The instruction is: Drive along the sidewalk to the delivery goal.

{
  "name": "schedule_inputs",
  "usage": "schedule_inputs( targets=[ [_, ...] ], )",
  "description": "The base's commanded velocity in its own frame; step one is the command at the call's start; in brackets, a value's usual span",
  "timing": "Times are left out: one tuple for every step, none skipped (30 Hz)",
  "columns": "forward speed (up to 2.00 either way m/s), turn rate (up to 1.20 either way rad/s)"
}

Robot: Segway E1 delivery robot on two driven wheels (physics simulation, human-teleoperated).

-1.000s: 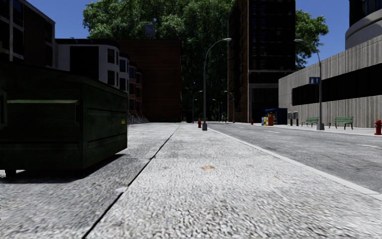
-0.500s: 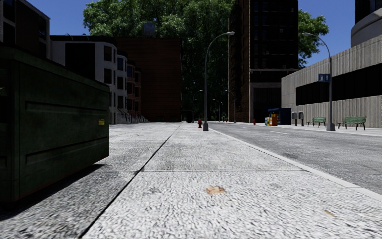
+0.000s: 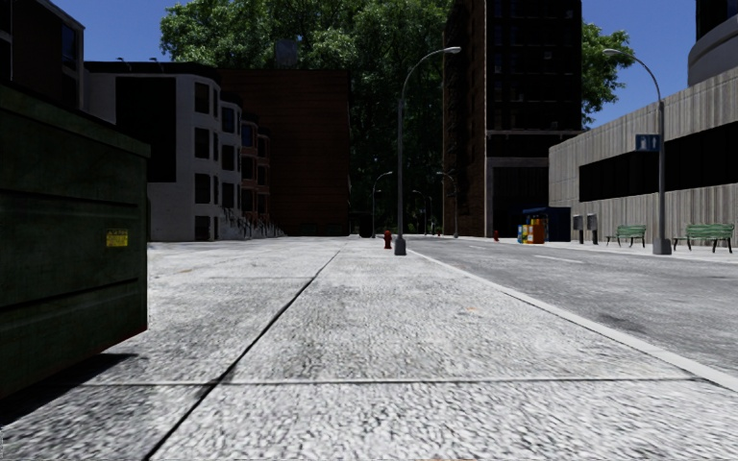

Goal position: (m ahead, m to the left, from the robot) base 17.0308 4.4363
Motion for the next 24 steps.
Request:
schedule_inputs(
  targets=[
    [2.00,0.00],
    [2.00,0.00],
    [2.00,0.05],
    [2.00,0.10],
    [2.00,0.10],
    [2.00,0.20],
    [2.00,0.28],
    [2.00,0.30],
    [2.00,0.30],
    [2.00,0.30],
    [2.00,0.31],
    [2.00,0.31],
    [2.00,0.31],
    [2.00,0.31],
    [2.00,0.31],
    [2.00,0.31],
    [2.00,0.31],
    [2.00,0.31],
    [2.00,0.31],
    [2.00,0.31],
    [2.00,0.31],
    [2.00,0.31],
    [2.00,0.31],
    [2.00,0.31]
  ],
)
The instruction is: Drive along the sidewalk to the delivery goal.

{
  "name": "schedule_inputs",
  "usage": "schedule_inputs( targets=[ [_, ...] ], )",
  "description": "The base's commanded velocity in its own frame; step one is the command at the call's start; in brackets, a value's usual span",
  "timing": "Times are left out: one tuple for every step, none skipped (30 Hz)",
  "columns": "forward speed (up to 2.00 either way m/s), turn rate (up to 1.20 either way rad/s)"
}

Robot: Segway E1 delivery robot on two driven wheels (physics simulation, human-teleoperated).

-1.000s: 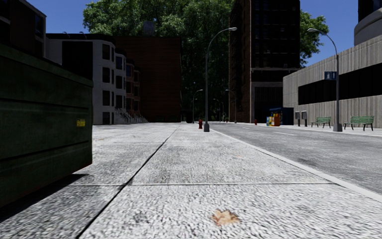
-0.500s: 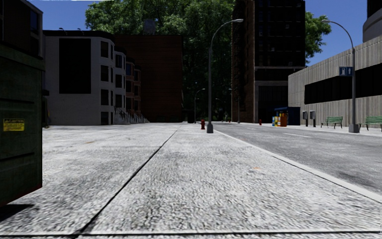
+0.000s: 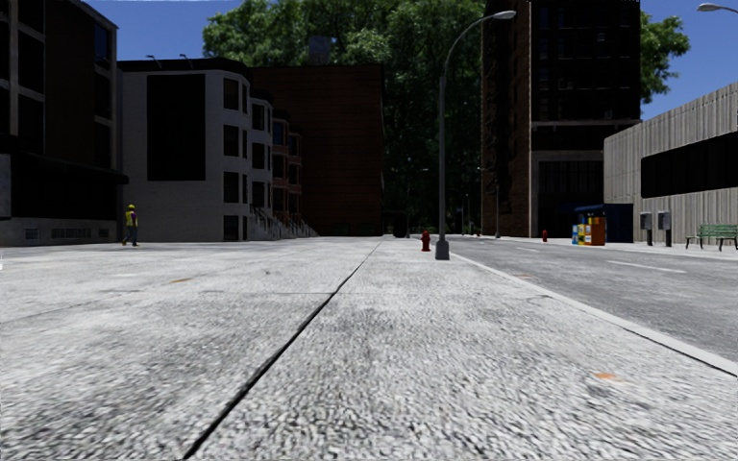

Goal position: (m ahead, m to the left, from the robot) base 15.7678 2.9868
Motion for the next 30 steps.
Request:
schedule_inputs(
  targets=[
    [2.00,0.31],
    [2.00,0.31],
    [2.00,0.31],
    [2.00,0.31],
    [2.00,0.31],
    [2.00,0.31],
    [2.00,0.31],
    [2.00,0.31],
    [2.00,0.31],
    [2.00,0.31],
    [2.00,0.31],
    [2.00,0.31],
    [2.00,0.31],
    [2.00,0.31],
    [2.00,0.31],
    [2.00,0.31],
    [2.00,0.31],
    [2.00,0.31],
    [2.00,0.31],
    [2.00,0.31],
    [2.00,0.31],
    [2.00,0.31],
    [2.00,0.31],
    [2.00,0.31],
    [2.00,0.31],
    [2.00,0.31],
    [2.00,0.31],
    [2.00,0.31],
    [2.00,0.31],
    [2.00,0.31]
  ],
)
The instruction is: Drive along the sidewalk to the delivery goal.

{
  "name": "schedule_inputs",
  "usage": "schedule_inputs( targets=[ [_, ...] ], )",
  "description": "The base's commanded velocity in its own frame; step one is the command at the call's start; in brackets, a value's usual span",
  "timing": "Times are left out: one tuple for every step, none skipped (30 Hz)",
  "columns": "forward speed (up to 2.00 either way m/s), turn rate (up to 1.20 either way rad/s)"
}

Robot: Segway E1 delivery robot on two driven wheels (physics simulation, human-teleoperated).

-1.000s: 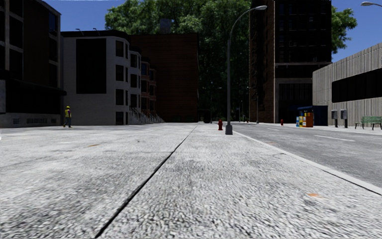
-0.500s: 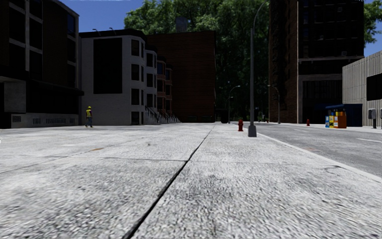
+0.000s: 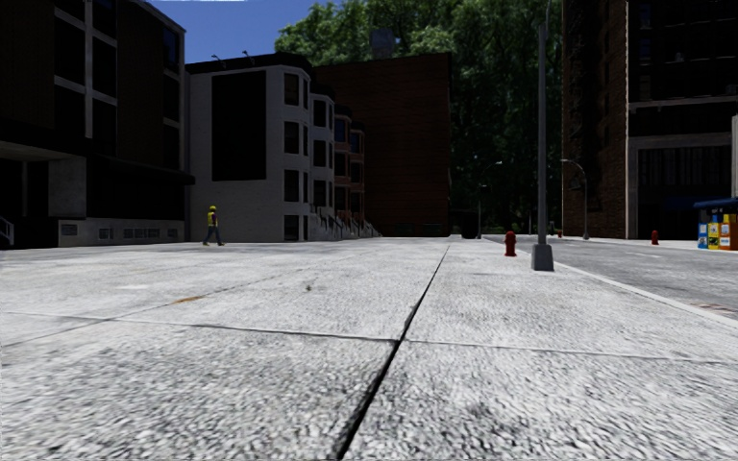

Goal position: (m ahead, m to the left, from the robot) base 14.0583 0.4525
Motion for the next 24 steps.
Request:
schedule_inputs(
  targets=[
    [2.00,0.31],
    [2.00,0.31],
    [2.00,0.31],
    [2.00,0.31],
    [2.00,0.31],
    [2.00,0.31],
    [2.00,0.31],
    [2.00,0.31],
    [2.00,0.31],
    [2.00,0.00],
    [2.00,0.00],
    [2.00,0.00],
    [2.00,0.00],
    [2.00,0.00],
    [2.00,0.00],
    [2.00,0.00],
    [2.00,0.00],
    [2.00,0.00],
    [2.00,0.00],
    [2.00,0.00],
    [2.00,0.00],
    [2.00,0.00],
    [2.00,0.00],
    [2.00,0.00]
  ],
)
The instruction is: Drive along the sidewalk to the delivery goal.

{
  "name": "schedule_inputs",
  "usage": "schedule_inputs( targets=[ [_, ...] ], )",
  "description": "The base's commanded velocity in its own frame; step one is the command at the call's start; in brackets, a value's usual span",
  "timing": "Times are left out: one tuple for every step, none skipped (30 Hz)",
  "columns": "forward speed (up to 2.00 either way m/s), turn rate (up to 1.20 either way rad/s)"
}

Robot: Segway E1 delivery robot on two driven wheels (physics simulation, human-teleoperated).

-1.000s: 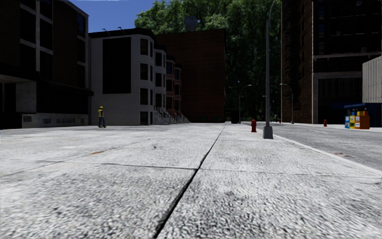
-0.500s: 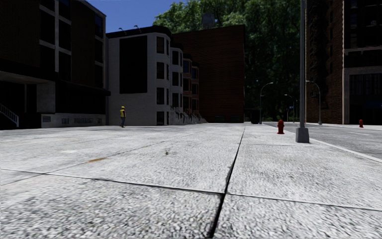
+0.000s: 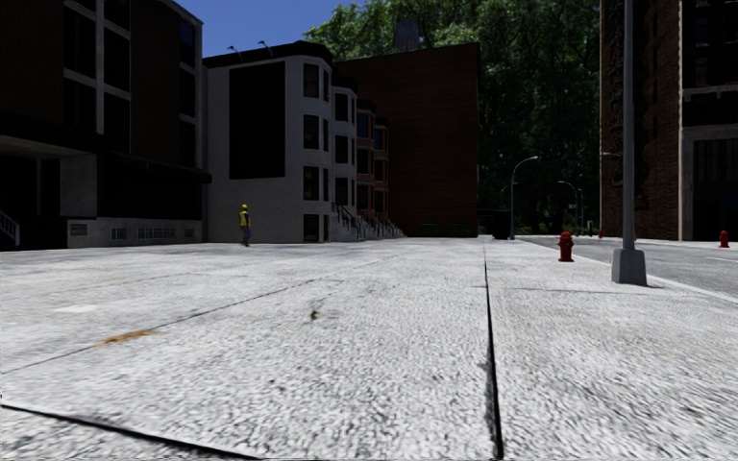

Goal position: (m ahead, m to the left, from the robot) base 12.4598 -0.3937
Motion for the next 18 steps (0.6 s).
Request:
schedule_inputs(
  targets=[
    [2.00,0.00],
    [2.00,0.00],
    [2.00,0.00],
    [2.00,0.00],
    [2.00,0.00],
    [2.00,0.00],
    [2.00,0.00],
    [2.00,0.00],
    [2.00,0.00],
    [2.00,0.00],
    [2.00,0.00],
    [2.00,0.00],
    [2.00,0.00],
    [2.00,0.00],
    [2.00,0.00],
    [2.00,0.00],
    [2.00,0.00],
    [2.00,0.00]
  ],
)
